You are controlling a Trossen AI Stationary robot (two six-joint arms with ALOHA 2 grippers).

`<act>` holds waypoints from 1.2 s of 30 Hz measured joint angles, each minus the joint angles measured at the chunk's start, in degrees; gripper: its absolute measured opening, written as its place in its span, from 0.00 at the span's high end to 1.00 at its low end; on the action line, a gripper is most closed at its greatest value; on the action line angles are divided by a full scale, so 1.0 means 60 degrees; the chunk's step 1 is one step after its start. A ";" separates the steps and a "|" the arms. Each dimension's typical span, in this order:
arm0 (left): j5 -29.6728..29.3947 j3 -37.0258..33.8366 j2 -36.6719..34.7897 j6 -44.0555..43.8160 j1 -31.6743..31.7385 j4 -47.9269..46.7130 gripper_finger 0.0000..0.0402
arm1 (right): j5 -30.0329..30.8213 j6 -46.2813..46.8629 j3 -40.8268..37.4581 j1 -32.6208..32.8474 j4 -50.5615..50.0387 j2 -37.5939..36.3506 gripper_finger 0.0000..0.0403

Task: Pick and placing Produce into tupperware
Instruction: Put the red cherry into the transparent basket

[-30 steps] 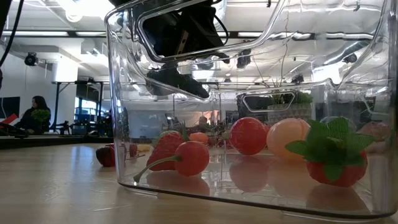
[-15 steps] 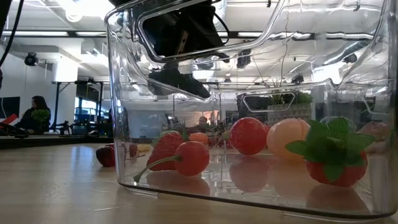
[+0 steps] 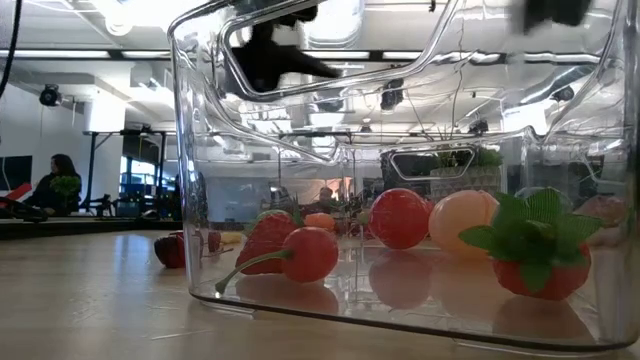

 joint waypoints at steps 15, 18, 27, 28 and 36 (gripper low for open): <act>-0.2804 -0.0196 -0.2557 -0.0404 -0.1014 -0.5122 0.26 | -0.0438 -0.0238 -0.0235 -0.1740 0.2663 0.0430 0.66; -0.2832 -0.0196 -0.2821 -0.0366 -0.1046 -0.6003 0.26 | -0.0412 0.0121 -0.0235 -0.1798 0.3044 0.0468 0.59; -0.2902 -0.0715 -0.3145 0.0656 -0.1062 -0.6847 0.26 | 0.0297 0.0700 0.0594 -0.1804 0.3140 0.0502 0.50; -0.2895 -0.0897 -0.3145 0.0863 -0.1061 -0.6861 0.26 | 0.0343 0.0646 0.0752 -0.1798 0.3149 0.0502 0.50; -0.2898 -0.2687 -0.3006 0.2844 -0.1057 -0.5702 0.26 | 0.0828 0.0484 0.1943 -0.1778 0.2534 0.0495 0.50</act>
